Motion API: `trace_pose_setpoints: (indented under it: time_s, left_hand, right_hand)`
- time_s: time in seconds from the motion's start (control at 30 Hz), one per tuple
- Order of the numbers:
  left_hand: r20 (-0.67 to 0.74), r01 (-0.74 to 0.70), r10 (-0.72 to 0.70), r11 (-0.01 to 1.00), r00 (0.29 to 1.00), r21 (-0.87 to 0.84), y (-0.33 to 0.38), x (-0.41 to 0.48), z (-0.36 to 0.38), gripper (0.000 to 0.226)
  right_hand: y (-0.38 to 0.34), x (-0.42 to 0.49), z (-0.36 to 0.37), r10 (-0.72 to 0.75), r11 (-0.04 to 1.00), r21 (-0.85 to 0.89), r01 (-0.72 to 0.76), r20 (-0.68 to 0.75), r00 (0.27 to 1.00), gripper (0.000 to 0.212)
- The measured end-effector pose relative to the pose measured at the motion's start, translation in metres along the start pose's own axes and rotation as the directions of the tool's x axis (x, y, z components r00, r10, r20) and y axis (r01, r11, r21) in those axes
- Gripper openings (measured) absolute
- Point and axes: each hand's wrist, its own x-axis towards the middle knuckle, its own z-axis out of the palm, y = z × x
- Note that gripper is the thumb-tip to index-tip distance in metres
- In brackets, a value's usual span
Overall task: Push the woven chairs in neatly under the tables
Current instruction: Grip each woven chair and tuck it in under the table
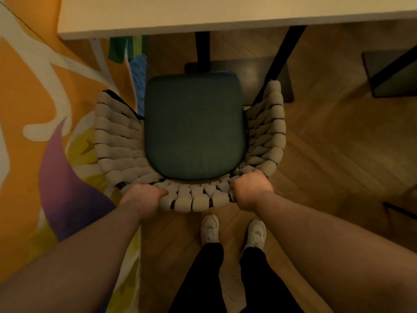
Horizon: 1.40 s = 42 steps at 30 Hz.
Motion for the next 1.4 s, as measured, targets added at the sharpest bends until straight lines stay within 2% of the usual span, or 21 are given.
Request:
trace_pose_setpoints:
  time_s: [0.17, 0.4, 0.5, 0.63, 0.7, 0.77, 0.93, 1.03, 1.17, 1.3, 1.4]
  left_hand:
    - [0.043, 0.006, -0.006, 1.000, 0.999, -0.019, 0.003, -0.005, 0.003, 0.057]
    - [0.030, -0.002, 0.003, 0.998, 1.000, -0.058, 0.005, -0.012, 0.002, 0.054]
    - [0.060, -0.001, 0.004, 0.999, 0.998, -0.052, 0.008, -0.017, 0.000, 0.050]
    - [0.212, 0.018, 0.001, 0.996, 0.977, -0.088, 0.014, -0.013, -0.015, 0.040]
    - [0.264, -0.002, 0.036, 0.992, 0.964, -0.127, 0.024, -0.013, -0.032, 0.046]
    - [0.271, -0.020, 0.075, 0.980, 0.960, -0.200, 0.036, -0.010, -0.054, 0.055]
    - [0.159, -0.129, 0.164, 0.970, 0.974, -0.207, 0.073, 0.007, -0.118, 0.057]
    - [0.108, -0.176, 0.197, 0.969, 0.974, -0.175, 0.105, 0.015, -0.157, 0.060]
    - [0.009, -0.309, 0.311, 0.948, 0.950, -0.070, 0.170, 0.017, -0.206, 0.062]
    - [-0.034, -0.469, 0.469, 0.883, 0.882, 0.029, 0.250, 0.011, -0.247, 0.058]
    - [-0.033, -0.544, 0.548, 0.835, 0.836, 0.079, 0.316, 0.007, -0.269, 0.061]
  right_hand:
    - [0.002, 0.000, 0.008, 0.011, 1.000, 0.018, -0.011, -0.013, 1.000, 0.011]
    - [0.003, -0.005, 0.013, 0.022, 1.000, 0.006, -0.021, -0.051, 0.998, 0.019]
    - [0.002, -0.011, 0.017, 0.039, 0.997, 0.074, -0.032, -0.099, 0.994, 0.025]
    - [0.012, -0.028, 0.013, 0.038, 0.970, 0.242, -0.001, -0.147, 0.988, 0.031]
    - [0.021, -0.041, 0.008, 0.032, 0.936, 0.352, 0.026, -0.160, 0.987, 0.033]
    - [0.034, -0.056, 0.004, 0.066, 0.853, 0.522, 0.025, -0.155, 0.986, 0.034]
    - [0.082, -0.108, 0.009, 0.280, 0.659, 0.746, -0.091, -0.131, 0.951, 0.038]
    - [0.119, -0.150, 0.023, 0.485, 0.526, 0.819, -0.231, -0.066, 0.872, 0.042]
    - [0.167, -0.210, 0.060, 0.726, 0.309, 0.870, -0.385, 0.046, 0.686, 0.040]
    - [0.208, -0.268, 0.103, 0.855, 0.110, 0.864, -0.491, 0.170, 0.490, 0.039]
    - [0.235, -0.309, 0.134, 0.895, -0.002, 0.855, -0.518, 0.233, 0.381, 0.040]
